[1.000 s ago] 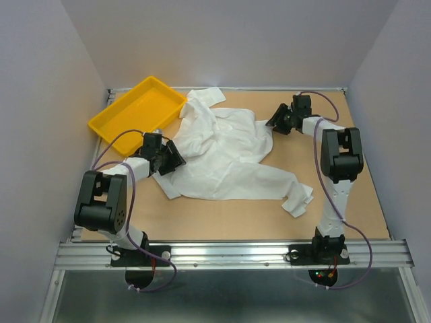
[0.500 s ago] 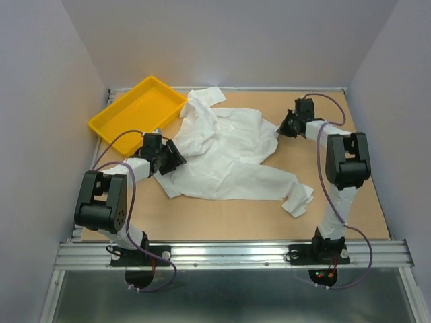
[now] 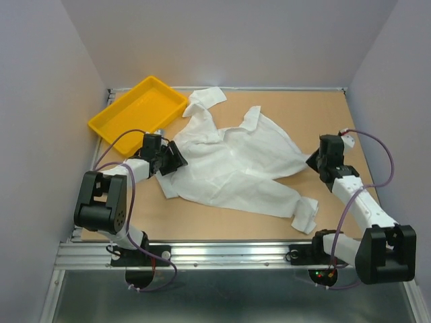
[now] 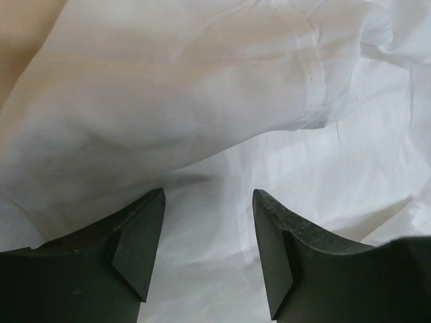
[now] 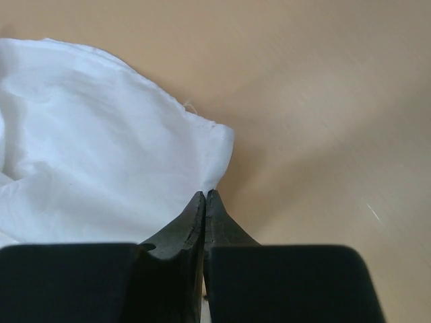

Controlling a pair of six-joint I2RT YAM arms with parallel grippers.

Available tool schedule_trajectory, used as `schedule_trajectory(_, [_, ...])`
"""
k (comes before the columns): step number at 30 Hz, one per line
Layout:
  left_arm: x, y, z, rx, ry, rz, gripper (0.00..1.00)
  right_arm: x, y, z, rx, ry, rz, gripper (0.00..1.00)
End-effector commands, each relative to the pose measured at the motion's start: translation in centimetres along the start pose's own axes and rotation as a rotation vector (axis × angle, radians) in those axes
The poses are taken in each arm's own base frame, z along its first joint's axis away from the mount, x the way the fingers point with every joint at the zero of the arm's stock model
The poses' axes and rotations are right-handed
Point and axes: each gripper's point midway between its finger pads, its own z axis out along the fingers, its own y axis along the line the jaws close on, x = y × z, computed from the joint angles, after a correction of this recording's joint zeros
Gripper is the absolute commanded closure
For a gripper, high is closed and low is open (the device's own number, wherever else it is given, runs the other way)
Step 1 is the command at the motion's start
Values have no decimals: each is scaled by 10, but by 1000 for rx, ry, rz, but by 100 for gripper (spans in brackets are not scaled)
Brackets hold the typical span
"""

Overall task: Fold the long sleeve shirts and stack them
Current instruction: Flatten the shirt out

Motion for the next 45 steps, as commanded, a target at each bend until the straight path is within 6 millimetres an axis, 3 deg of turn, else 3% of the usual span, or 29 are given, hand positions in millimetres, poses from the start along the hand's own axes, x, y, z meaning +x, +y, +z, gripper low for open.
schedule_trajectory(1, [57,31,-10,-86,237,59,33,28,-53,-10,191,28,39,99])
schedule_trajectory(7, [58,38,-22,-121,256,127,33,33,-90,-47,329,36,52,99])
schedule_trajectory(10, [53,41,-25,-152,250,141,33,12,-96,-68,342,-49,66,99])
schedule_trajectory(14, [33,46,-27,-223,187,148,34,-7,-96,-82,348,-92,43,99])
schedule_trajectory(15, [29,47,-27,-230,176,149,34,-8,-94,-81,347,-89,43,97])
schedule_trajectory(17, [20,46,-29,-246,153,156,34,-7,-90,-81,336,-63,13,78])
schedule_trajectory(21, [11,56,-38,-323,124,177,33,-8,-57,-74,182,14,-76,51])
schedule_trajectory(25, [-4,44,-55,-295,32,179,33,-46,-1,-65,-13,-29,-151,44])
schedule_trajectory(30, [0,35,-55,-247,38,171,32,-47,77,-35,-292,51,-142,41])
schedule_trajectory(31, [0,36,-53,-247,40,170,32,-49,94,-20,-313,46,-122,41])
schedule_trajectory(34, [-1,33,-52,-233,28,154,32,-46,130,-1,-411,75,-78,42])
schedule_trajectory(35, [0,30,-51,-217,31,150,32,-41,139,17,-413,105,-69,42])
schedule_trajectory(40, [0,25,-43,-186,32,116,31,-20,187,57,-494,186,-39,42])
schedule_trajectory(41, [1,25,-42,-185,33,111,31,-2,188,76,-480,232,-39,42])
schedule_trajectory(43, [3,26,-38,-184,42,107,31,0,212,83,-535,247,-23,41])
schedule_trajectory(45, [6,28,-34,-184,54,103,31,23,215,102,-530,313,-10,41])
